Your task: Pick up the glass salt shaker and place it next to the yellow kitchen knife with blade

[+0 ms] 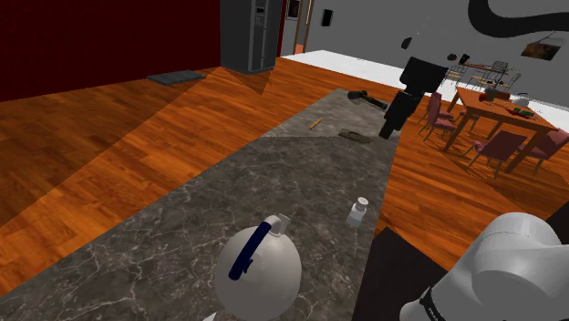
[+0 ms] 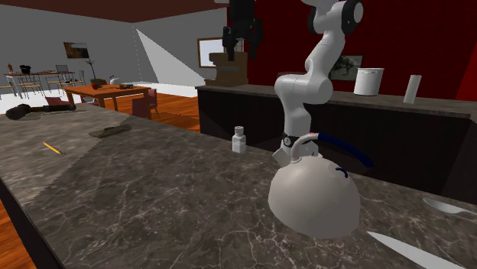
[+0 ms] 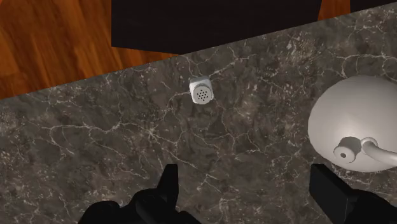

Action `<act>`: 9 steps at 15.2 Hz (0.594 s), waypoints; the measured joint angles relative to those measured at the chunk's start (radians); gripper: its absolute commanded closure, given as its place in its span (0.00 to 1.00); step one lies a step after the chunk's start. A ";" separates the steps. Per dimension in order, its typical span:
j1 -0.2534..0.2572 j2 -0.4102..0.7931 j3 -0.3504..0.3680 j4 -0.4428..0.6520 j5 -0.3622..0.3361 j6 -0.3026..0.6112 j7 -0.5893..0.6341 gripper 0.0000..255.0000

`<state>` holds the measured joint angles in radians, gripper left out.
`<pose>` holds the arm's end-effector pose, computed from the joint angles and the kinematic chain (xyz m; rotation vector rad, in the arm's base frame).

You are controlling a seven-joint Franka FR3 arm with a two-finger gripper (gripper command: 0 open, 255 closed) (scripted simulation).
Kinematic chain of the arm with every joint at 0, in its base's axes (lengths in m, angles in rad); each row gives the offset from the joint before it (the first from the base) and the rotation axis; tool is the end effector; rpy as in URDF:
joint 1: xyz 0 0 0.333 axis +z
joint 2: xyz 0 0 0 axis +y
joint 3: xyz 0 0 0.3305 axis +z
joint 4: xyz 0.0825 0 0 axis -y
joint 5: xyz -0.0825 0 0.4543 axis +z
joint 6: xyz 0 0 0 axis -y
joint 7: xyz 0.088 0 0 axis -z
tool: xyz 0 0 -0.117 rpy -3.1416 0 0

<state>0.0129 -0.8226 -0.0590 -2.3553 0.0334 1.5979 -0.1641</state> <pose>0.3600 -0.0178 0.6067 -3.0625 -0.2080 -0.1096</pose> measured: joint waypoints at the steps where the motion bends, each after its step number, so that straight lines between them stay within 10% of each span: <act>1: 0.000 0.000 0.000 0.000 0.000 0.000 0.000 0.00; 9: 0.016 0.065 -0.041 -0.179 -0.023 0.168 -0.098 0.00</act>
<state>0.0289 -0.7575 -0.0998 -2.5347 0.0099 1.7660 -0.2622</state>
